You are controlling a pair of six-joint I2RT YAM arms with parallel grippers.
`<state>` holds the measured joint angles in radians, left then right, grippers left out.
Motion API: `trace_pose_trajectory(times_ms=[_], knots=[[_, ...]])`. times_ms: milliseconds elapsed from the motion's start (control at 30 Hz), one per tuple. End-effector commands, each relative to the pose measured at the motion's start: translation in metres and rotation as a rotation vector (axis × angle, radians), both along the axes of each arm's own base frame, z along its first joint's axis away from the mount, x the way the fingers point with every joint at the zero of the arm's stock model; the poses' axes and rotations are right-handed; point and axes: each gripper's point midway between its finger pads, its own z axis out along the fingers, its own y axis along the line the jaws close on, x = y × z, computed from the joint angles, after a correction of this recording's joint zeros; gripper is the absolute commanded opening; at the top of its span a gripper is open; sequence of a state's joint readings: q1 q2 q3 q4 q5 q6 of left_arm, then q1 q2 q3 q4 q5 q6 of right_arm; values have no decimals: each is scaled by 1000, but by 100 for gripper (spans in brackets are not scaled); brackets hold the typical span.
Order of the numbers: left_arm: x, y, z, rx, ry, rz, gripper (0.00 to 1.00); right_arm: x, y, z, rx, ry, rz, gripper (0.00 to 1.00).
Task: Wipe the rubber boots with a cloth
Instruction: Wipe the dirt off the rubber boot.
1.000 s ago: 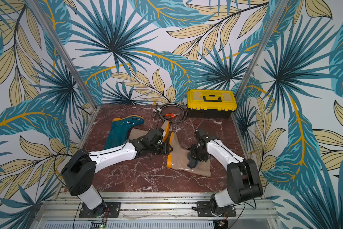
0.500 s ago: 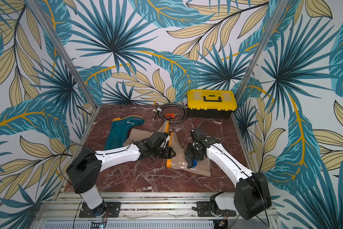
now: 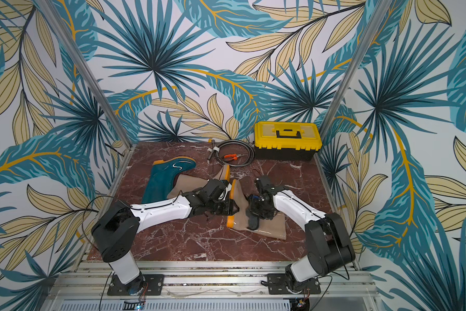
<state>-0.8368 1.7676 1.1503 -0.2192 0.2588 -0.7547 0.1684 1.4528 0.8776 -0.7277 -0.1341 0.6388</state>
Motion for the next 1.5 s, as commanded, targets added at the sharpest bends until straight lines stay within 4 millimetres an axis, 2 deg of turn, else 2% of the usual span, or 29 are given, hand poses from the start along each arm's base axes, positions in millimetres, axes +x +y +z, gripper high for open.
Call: trace_pose_trajectory(times_ms=[0, 67, 167, 233, 333, 433, 500, 533, 567, 633, 733, 800, 900, 967, 1000, 1133, 1233, 1300, 1367, 1467], knots=[[-12, 10, -25, 60, 51, -7, 51, -31, -36, 3, -63, 57, -22, 0], [-12, 11, -21, 56, 41, -5, 51, -27, -29, 13, -28, 33, -29, 0], [-10, 12, -13, 46, 22, 0, 51, -13, -2, 26, 35, -30, -14, 0], [-10, 13, -6, 35, 9, 4, 51, -4, 23, 37, 4, -73, 55, 0], [-10, 16, 0, 33, -9, 15, 51, 7, 77, 48, 25, -111, 175, 0], [-11, 21, -1, 43, -14, 20, 51, 14, 121, 48, 58, -124, 263, 0], [-13, 25, -4, 50, -7, 28, 51, 16, 140, 39, 74, -109, 303, 0], [-13, 26, -6, 54, -4, 32, 51, 16, 143, 32, 78, -88, 313, 0], [-14, 27, -8, 60, 0, 33, 51, 15, 141, 24, 64, -66, 318, 0], [-14, 29, -12, 68, 2, 38, 51, 10, 122, 11, -11, -20, 311, 0], [-14, 30, -20, 87, 6, 35, 51, -2, 70, 1, -69, 42, 232, 0], [-14, 29, -27, 99, 18, 30, 51, -10, 30, 0, -33, 51, 125, 0], [-14, 23, -37, 104, 46, 15, 51, -19, -17, 9, -24, 25, 23, 0], [-14, 19, -40, 103, 56, 3, 51, -22, -29, 18, -49, 12, 13, 0], [-14, 17, -42, 105, 58, -1, 51, -22, -27, 22, -37, 9, 14, 0], [-14, 14, -46, 108, 66, -6, 50, -14, 11, 32, 64, -50, 42, 0], [-15, 13, -47, 108, 74, -5, 50, -11, 51, 38, 48, -78, 157, 0], [-15, 12, -46, 102, 78, -4, 50, -12, 87, 40, 93, -64, 236, 0], [-16, 11, -44, 94, 83, -3, 45, -16, 120, 41, 121, -57, 325, 0], [-15, 10, -43, 89, 87, 0, 36, -27, 147, 34, 118, -43, 405, 0]])
